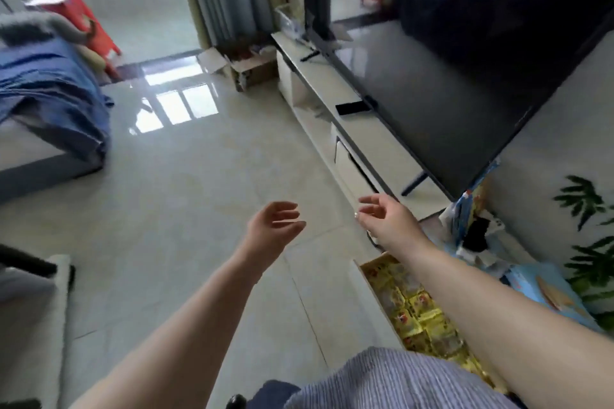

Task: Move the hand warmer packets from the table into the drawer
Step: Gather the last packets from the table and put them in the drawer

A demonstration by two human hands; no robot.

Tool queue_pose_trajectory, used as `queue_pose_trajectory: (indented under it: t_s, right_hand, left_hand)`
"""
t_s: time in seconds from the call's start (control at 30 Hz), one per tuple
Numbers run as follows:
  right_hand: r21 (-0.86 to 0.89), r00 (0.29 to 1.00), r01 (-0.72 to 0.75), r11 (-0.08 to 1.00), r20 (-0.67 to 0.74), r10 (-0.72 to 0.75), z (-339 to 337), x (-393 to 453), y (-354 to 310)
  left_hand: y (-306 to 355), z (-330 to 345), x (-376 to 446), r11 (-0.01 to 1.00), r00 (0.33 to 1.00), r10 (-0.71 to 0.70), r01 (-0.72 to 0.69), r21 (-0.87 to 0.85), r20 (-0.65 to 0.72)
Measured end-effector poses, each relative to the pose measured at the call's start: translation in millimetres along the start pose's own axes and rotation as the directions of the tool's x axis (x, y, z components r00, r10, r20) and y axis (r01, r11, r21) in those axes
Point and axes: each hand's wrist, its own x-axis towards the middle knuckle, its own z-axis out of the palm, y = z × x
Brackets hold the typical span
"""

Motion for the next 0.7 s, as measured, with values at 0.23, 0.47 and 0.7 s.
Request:
queue_pose_trajectory:
  t_s: [0.23, 0.47, 0.7]
  right_hand:
    - [-0.064, 0.916, 0.253, 0.965, 0.336, -0.218, 138, -21, -109]
    - [-0.097, 0.732, 0.406, 0.909, 0.63, -0.26, 321, -94, -183]
    - [-0.11, 0.57, 0.503, 0.857, 0.788, -0.234, 472, -164, -215]
  left_hand:
    - [-20, -161, -73, 0.992, 0.953, 0.031, -0.065, -0.105, -0.302]
    - [-84, -331, -179, 0.979, 0.832, -0.057, -0.063, -0.196, -0.551]
    - [-156, -450, -266, 0.957, 0.65, -0.188, -0.049, -0.287, -0.737]
